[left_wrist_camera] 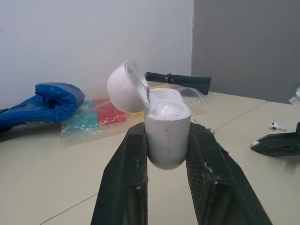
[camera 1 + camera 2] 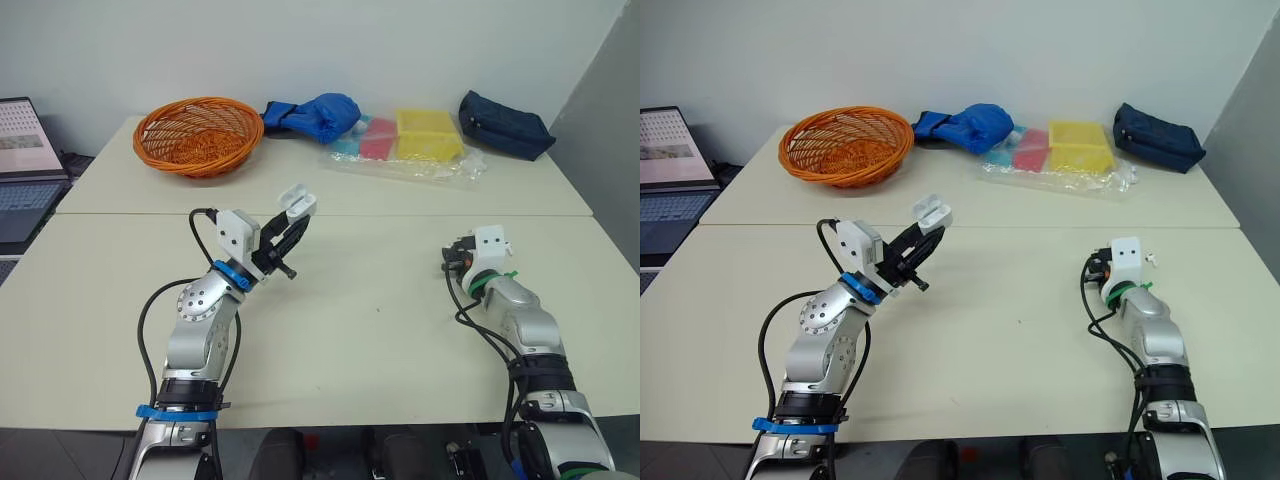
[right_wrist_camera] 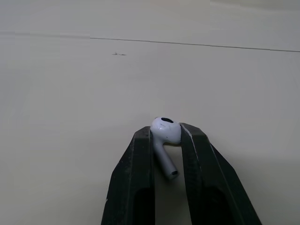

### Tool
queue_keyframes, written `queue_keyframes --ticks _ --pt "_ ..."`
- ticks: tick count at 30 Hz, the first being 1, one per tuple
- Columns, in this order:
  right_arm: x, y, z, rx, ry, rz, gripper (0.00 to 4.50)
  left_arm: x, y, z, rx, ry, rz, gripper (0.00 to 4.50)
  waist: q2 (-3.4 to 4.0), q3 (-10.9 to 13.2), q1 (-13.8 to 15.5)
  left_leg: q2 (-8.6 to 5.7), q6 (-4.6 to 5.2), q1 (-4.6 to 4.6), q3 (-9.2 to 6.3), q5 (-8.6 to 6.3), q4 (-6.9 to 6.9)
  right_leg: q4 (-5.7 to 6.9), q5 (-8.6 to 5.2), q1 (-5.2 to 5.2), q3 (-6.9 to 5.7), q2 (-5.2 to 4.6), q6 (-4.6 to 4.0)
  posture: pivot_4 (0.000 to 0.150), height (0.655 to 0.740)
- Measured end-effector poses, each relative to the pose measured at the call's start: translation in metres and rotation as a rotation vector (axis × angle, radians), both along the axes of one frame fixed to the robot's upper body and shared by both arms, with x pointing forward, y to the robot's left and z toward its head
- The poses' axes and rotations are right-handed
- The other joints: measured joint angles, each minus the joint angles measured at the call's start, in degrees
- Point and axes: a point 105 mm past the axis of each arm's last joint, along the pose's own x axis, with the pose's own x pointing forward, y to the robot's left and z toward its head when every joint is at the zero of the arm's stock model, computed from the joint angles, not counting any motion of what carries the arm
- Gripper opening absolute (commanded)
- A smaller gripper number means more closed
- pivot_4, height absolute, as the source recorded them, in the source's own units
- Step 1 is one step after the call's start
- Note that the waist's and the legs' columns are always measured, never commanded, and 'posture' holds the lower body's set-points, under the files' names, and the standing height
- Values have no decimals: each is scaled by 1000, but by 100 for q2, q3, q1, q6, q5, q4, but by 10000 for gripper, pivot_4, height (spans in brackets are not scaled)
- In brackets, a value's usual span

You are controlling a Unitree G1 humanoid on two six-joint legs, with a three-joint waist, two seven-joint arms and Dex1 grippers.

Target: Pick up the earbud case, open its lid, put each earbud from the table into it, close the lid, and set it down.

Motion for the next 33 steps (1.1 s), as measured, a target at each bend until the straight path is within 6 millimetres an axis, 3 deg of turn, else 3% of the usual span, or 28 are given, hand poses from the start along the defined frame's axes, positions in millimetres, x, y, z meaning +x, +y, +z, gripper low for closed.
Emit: queue_keyframes --ticks 4,6,10,16,25,33 --pt "-51 -10 10 -184 94 335 4220 -5 -2 -6 8 11 -22 7338 24 10 47 -9 0 -13 -4 -1 -6 -11 -9 -3 -6 -16 14 1500 7400" --pt "-91 -30 15 -327 234 517 4220 -8 2 -14 26 32 -26 7338 36 12 51 -15 1 -13 -2 -3 -9 -25 -14 2 -8 -29 22 1500 7400" --pt "-132 -68 26 -523 474 692 4220 -12 3 -21 27 40 -36 7338 29 14 -7 -18 0 0 4 -3 2 -26 -9 8 -3 -29 16 1500 7400" --pt "-136 -114 34 -739 637 717 4220 -19 3 -30 13 40 -36 7338 27 15 -24 -13 0 30 8 -3 8 -20 -21 25 -1 -25 -21 1500 7400" --pt "-140 -139 19 -810 737 744 4220 -29 3 -43 1 77 -38 7338 29 15 15 -16 -3 12 7 -4 -3 -22 -11 13 -2 -27 13 1500 7400" --pt "-143 -145 12 -815 754 749 4220 -31 0 -34 -33 47 -48 7338 29 15 13 -18 -3 25 6 -4 12 -11 -13 25 -3 -27 8 1500 7400"
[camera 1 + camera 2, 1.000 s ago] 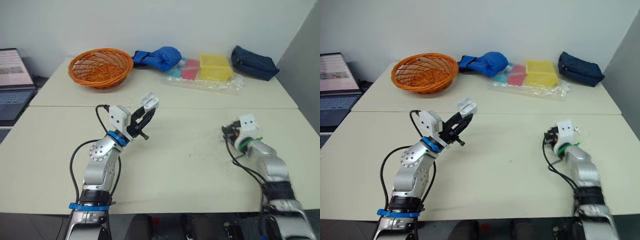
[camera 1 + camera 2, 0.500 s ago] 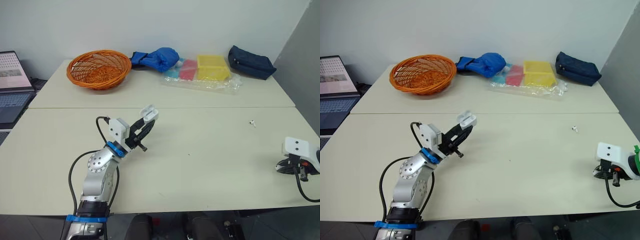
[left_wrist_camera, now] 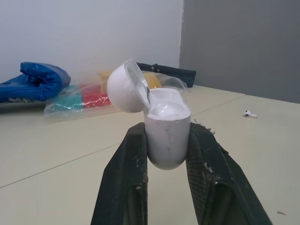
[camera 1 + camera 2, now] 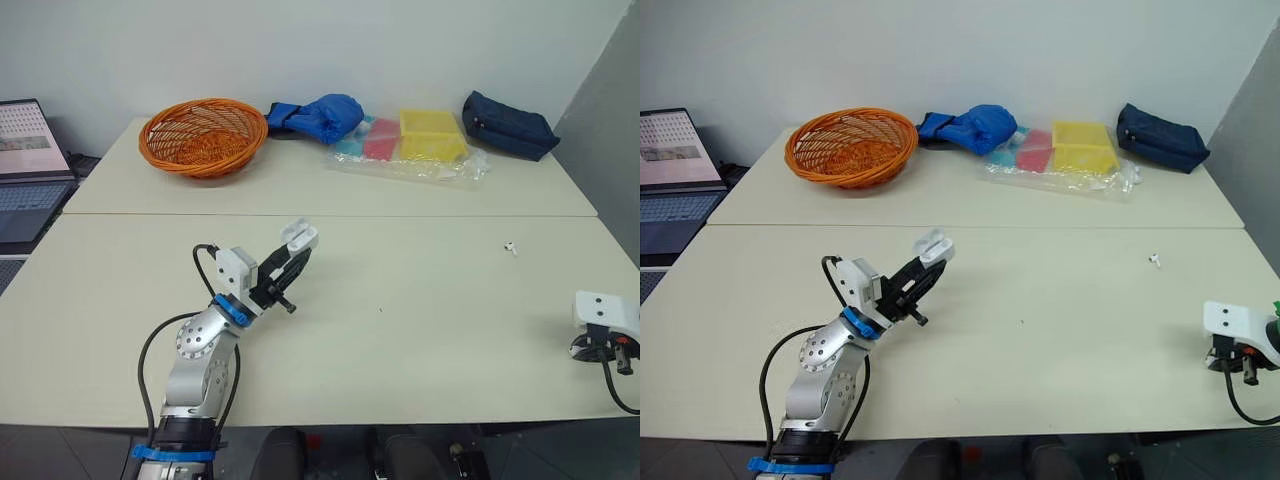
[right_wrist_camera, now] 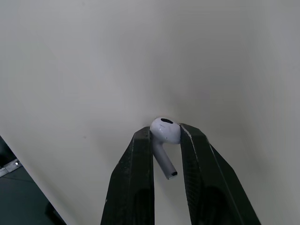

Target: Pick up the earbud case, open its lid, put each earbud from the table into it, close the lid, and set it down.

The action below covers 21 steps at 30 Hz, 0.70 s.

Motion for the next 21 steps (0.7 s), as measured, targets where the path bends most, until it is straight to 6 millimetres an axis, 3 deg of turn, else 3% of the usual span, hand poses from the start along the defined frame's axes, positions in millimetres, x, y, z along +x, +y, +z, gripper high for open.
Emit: queue_keyframes --ticks 1,8,21 --pt "0 0 0 2 -2 -2 4220 0 0 1 0 -2 -1 7338 -1 0 -2 0 0 1 0 0 1 -1 0 3 0 0 0 1500 7400" --pt "6 -5 0 4 -49 -26 28456 2 1 3 11 -7 -3 7338 -3 -2 -2 0 0 4 -4 0 1 -5 1 10 -5 0 2 1500 7400" --pt "2 -9 -1 5 -42 -71 28456 3 0 2 10 -5 -6 7338 -4 -2 8 -1 0 15 -10 0 1 -7 2 28 -12 -2 3 1500 7400"
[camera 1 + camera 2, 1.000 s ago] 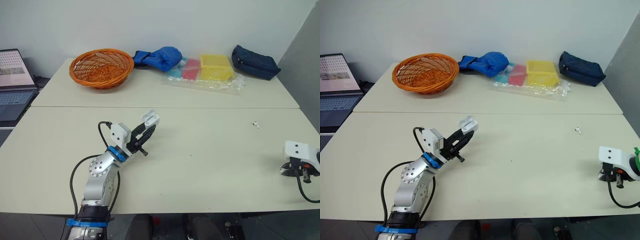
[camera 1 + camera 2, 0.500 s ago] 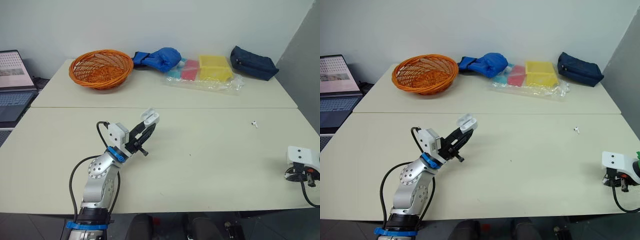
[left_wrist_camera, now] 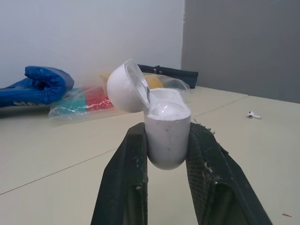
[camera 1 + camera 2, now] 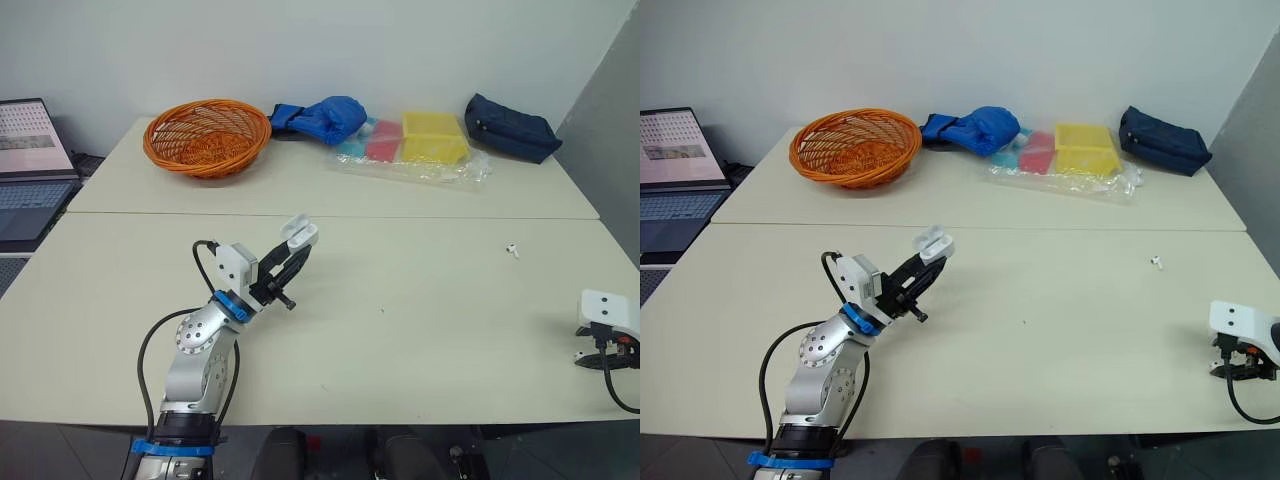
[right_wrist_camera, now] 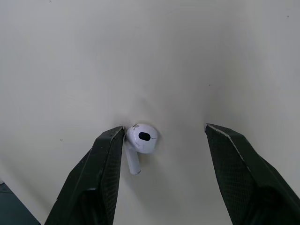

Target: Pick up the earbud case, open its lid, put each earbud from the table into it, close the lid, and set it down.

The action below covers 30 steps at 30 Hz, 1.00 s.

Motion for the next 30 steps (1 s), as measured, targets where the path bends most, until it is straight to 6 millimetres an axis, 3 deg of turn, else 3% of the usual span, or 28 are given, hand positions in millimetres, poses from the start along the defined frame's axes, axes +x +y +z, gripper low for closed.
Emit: queue_keyframes --ticks 4,6,11,17,19,22,24,26,28,29,30 --pt "-1 1 0 6 2 -28 26813 0 0 0 0 -1 0 7338 -1 0 0 1 0 0 -2 0 -1 0 0 1 -2 1 0 1500 7400" --pt "-2 2 -1 9 7 -32 22186 0 0 0 0 -1 0 7338 -2 -1 0 3 0 3 -3 0 -2 0 0 3 -3 2 0 1500 7400" --pt "-3 6 -4 27 22 -26 4905 0 0 0 2 -1 1 7338 -15 -5 -6 2 0 28 3 0 1 -5 -17 27 5 -1 -29 1500 7400" --pt "-2 10 -5 49 26 -53 4088 1 1 2 4 -14 5 7338 -32 -15 -9 4 -1 45 8 0 0 -4 -17 38 13 -6 -29 1500 7400" --pt "0 20 -5 103 24 -72 4088 1 1 2 5 -17 6 7338 -33 -16 -25 5 -1 45 8 0 -4 -2 -17 36 14 -1 -29 1500 7400" --pt "13 62 -1 273 -11 -43 4088 4 1 2 5 -17 5 7338 -31 -14 -54 9 -1 55 5 -1 -11 16 -14 34 18 9 -24 1500 7400" --pt "35 110 15 451 -102 -2 4088 7 2 3 4 -23 10 7338 -26 -10 -94 13 -2 61 0 -1 -11 26 -2 32 20 20 -9 1500 7400" --pt "58 185 57 730 -249 86 4088 12 -2 7 -4 -37 2 7338 -21 -5 -141 13 -3 62 -17 0 -12 32 8 28 20 33 -13 1500 7400" --pt "64 247 110 1010 -373 148 4088 15 -10 13 -18 -60 -17 7338 -16 -2 -136 17 -5 58 -34 1 -16 33 10 27 9 43 -16 1500 7400" --pt "62 274 142 1155 -447 173 4088 16 -12 16 -21 -70 -24 7338 -15 -3 -122 20 -5 54 -37 2 -24 31 7 24 3 42 -20 1500 7400" --pt "58 288 159 1219 -486 199 4088 17 -14 16 -22 -71 -31 7338 -13 -5 -81 20 -5 44 -40 2 -26 26 1 23 0 41 -26 1500 7400"
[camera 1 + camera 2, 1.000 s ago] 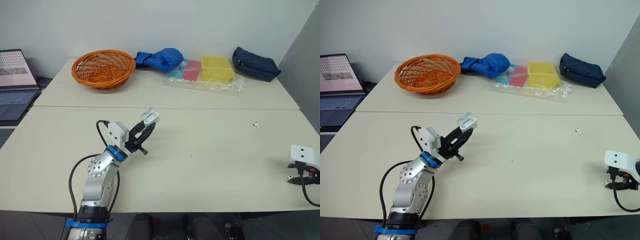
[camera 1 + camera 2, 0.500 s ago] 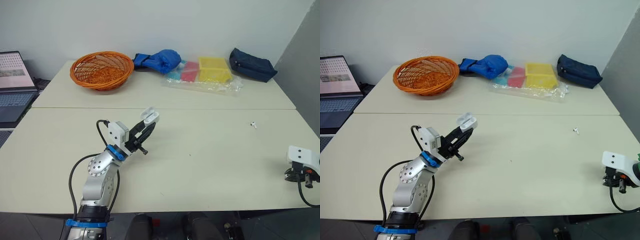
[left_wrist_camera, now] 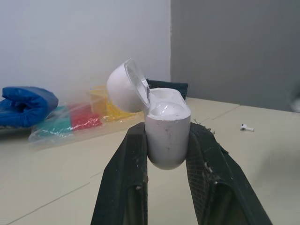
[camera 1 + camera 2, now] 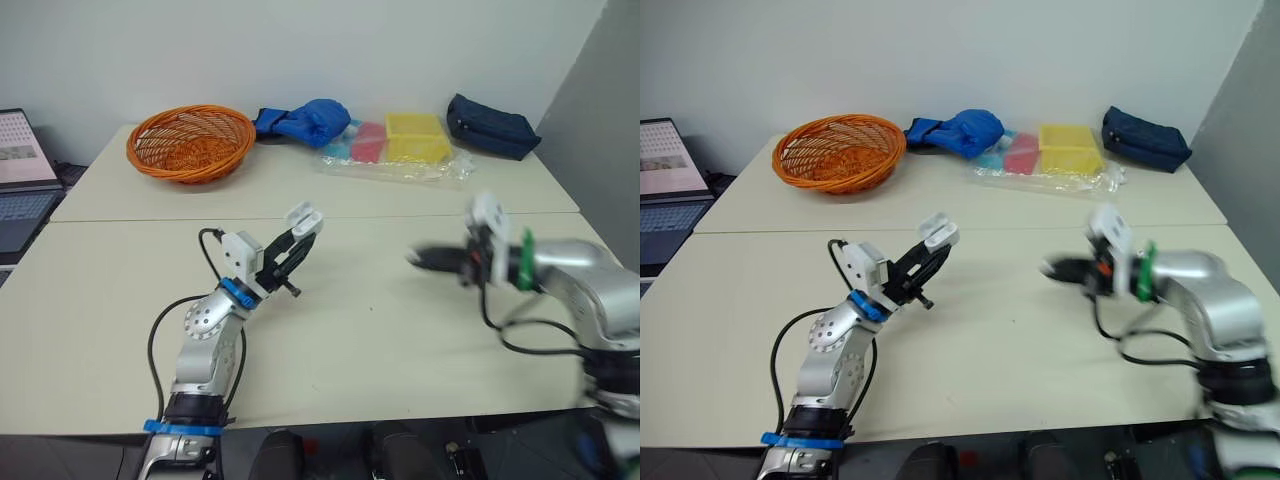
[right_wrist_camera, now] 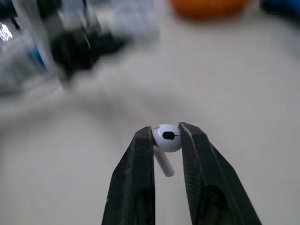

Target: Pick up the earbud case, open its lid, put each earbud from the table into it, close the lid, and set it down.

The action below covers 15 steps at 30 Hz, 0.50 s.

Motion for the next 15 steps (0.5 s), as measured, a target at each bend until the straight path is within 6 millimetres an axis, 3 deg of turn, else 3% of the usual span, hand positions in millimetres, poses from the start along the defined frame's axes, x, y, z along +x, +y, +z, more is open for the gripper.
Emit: queue_keyframes --ticks 2,5,8,15 --pt "-9 20 24 106 -54 5 4088 1 2 -2 3 7 2 7338 -2 -3 88 0 -10 -20 -7 -7 0 -11 -13 -6 -7 -7 -2 1500 7400" --pt "-7 38 31 251 -14 -31 4088 3 2 -5 2 20 -2 7338 -6 -6 125 -7 -15 -87 5 -11 5 -4 -12 -67 -6 -46 1 1500 7400" --pt "-3 52 21 285 -2 -73 4088 7 -3 2 -6 5 -17 7338 -6 -6 124 -16 -14 -133 10 -11 25 -17 2 -93 -7 -61 22 1500 7400" --pt "12 65 -6 295 33 -145 4088 8 -3 6 -11 -3 -23 7338 -6 -6 87 -19 -11 -127 11 -10 26 -15 -3 -91 -10 -60 40 1500 7400"
